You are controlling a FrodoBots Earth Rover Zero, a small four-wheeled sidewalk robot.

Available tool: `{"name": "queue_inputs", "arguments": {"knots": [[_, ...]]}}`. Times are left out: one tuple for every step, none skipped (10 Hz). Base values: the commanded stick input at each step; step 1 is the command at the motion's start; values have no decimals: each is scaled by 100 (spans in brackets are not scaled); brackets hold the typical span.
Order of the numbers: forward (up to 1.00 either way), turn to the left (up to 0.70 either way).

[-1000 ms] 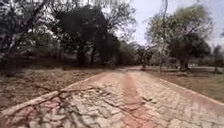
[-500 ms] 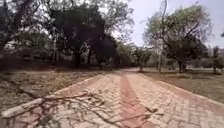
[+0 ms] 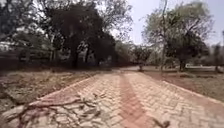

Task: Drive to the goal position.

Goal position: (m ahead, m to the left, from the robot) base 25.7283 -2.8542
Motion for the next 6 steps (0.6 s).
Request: {"name": "queue_inputs", "arguments": {"knots": [[70, 0], [70, 0], [70, 0], [70, 0], [70, 0], [70, 0]]}}
